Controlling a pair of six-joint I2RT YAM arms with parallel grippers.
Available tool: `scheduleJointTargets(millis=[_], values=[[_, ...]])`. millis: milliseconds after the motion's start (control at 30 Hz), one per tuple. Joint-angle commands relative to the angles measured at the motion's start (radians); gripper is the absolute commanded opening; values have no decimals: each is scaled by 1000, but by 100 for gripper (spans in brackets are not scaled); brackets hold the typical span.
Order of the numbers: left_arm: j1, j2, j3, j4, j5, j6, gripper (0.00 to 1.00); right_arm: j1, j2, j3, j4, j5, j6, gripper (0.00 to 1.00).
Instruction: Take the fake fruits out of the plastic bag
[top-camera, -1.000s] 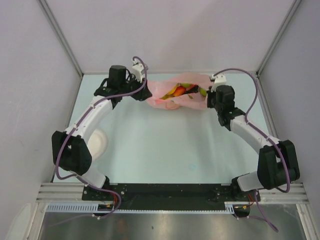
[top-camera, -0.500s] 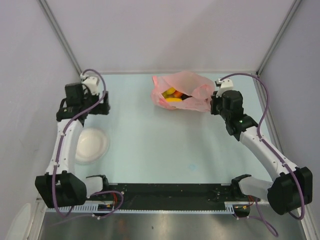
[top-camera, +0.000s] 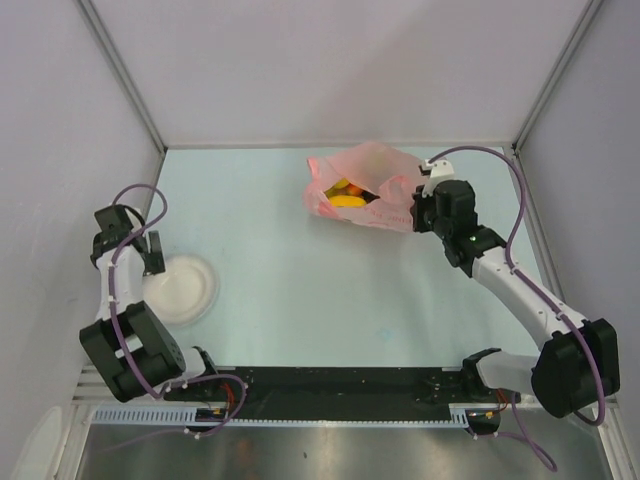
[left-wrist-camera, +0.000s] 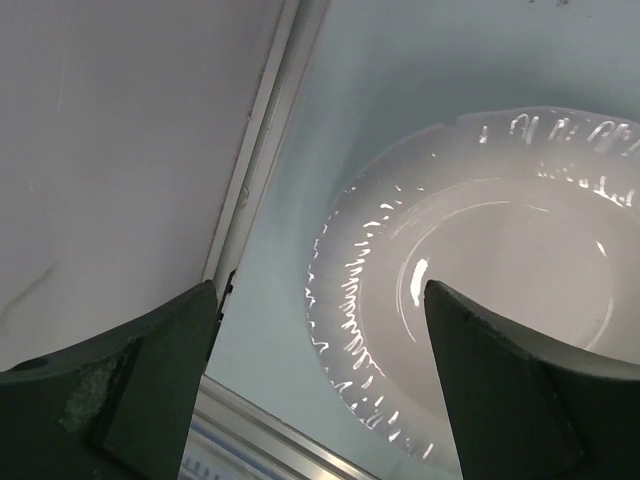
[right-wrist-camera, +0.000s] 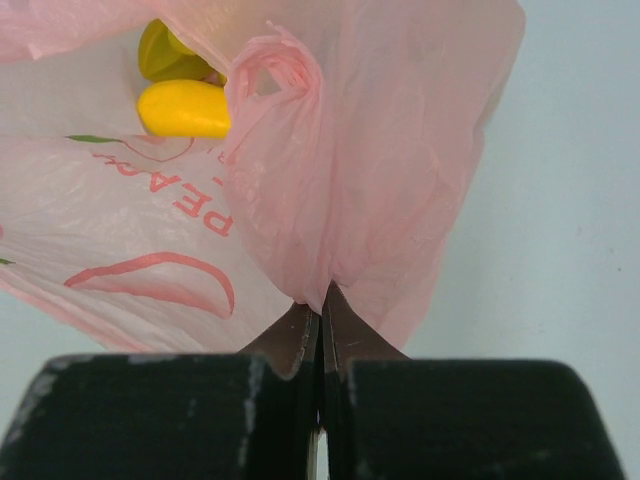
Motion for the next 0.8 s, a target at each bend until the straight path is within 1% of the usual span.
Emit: scheduleJointTargets(millis=[0, 200, 233, 367, 433, 500, 567, 600, 667, 700, 767], values=[[34, 49, -18, 109, -53, 30, 90, 11, 18, 67, 12, -19, 8, 1], [54, 191, -27, 131, 7, 43, 89, 24, 45, 107, -13, -36, -4, 1], [57, 210, -26, 122, 83, 65, 90, 25, 56, 111, -17, -37, -7, 1], [60, 276, -26, 135, 155, 98, 88, 28, 64, 131, -27, -34, -19, 1], [60, 296, -21, 125, 209, 121, 84, 31, 65, 136, -31, -28, -21, 1], [58, 299, -18, 109, 290, 135, 78, 34, 64, 136, -36, -25, -24, 1], [52, 296, -16, 82, 368, 148, 75, 33, 65, 136, -42, -22, -26, 1], [40, 296, -18, 74, 385, 154, 70, 34, 67, 137, -45, -23, -30, 1], [16, 296, -32, 59, 402, 165, 64, 34, 70, 136, -40, -17, -33, 1], [-16, 297, -35, 51, 412, 171, 58, 34, 70, 136, -37, -14, -39, 1], [-58, 299, -45, 25, 428, 171, 55, 33, 71, 136, -28, -6, -47, 1]])
